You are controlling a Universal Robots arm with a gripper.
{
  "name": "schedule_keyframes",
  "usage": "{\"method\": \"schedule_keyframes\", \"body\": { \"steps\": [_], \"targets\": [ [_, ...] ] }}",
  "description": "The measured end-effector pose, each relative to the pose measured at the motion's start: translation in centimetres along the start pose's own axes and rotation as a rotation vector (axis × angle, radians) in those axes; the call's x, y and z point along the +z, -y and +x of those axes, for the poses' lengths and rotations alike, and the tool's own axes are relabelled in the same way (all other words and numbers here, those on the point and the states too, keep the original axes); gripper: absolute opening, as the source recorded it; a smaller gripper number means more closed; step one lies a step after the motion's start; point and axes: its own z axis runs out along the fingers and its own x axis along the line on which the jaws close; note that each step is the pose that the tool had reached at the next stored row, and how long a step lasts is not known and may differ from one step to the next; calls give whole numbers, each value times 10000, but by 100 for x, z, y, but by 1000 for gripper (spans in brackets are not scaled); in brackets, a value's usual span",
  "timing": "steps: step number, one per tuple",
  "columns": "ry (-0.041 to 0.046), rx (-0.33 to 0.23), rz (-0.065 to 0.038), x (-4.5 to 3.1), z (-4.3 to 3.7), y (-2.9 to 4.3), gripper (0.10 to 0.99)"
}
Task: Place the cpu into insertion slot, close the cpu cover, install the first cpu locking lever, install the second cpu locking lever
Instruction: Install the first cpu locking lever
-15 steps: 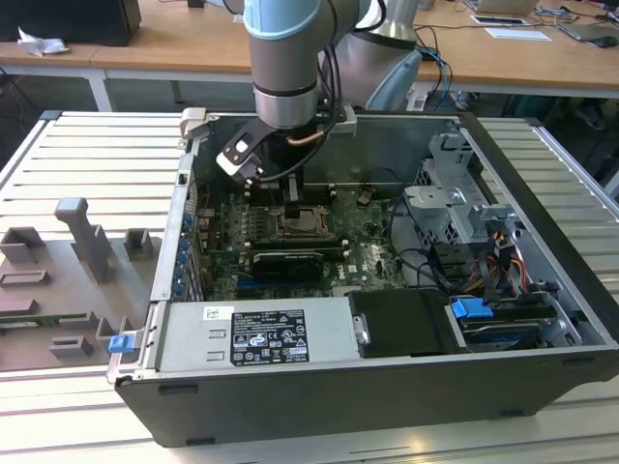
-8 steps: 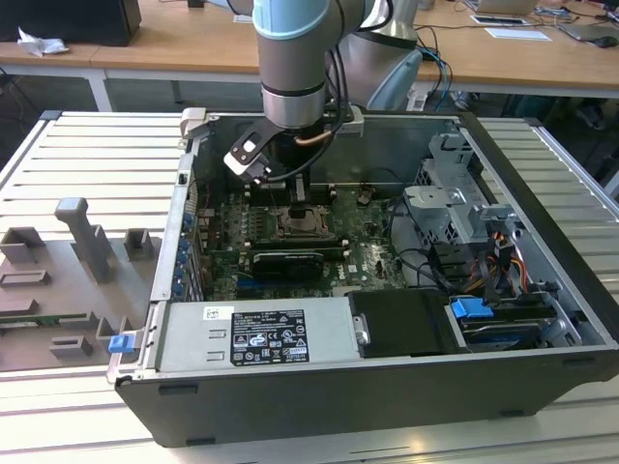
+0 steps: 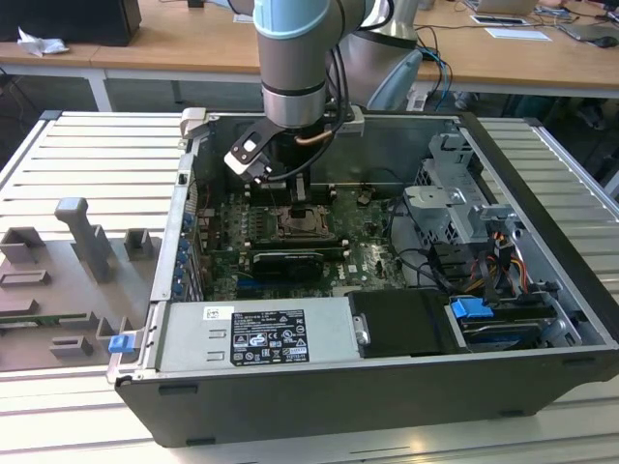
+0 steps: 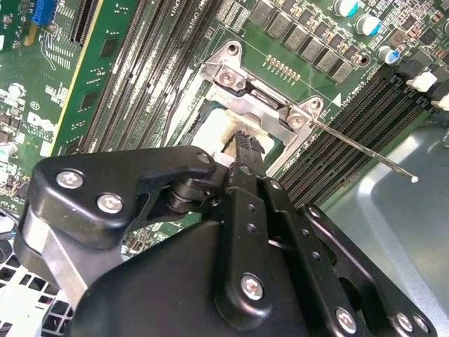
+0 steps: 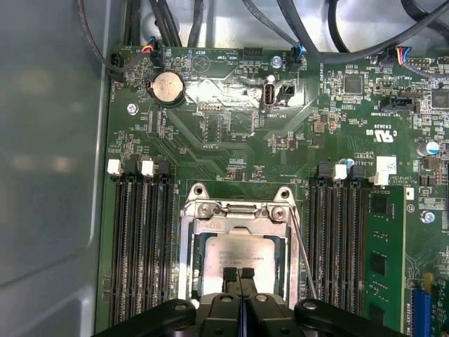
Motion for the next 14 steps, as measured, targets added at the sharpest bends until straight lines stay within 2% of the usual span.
{"method": "schedule_keyframes", "body": {
  "steps": [14],
  "targets": [
    [0,0,0,-25,0,-2,106]
  ]
}}
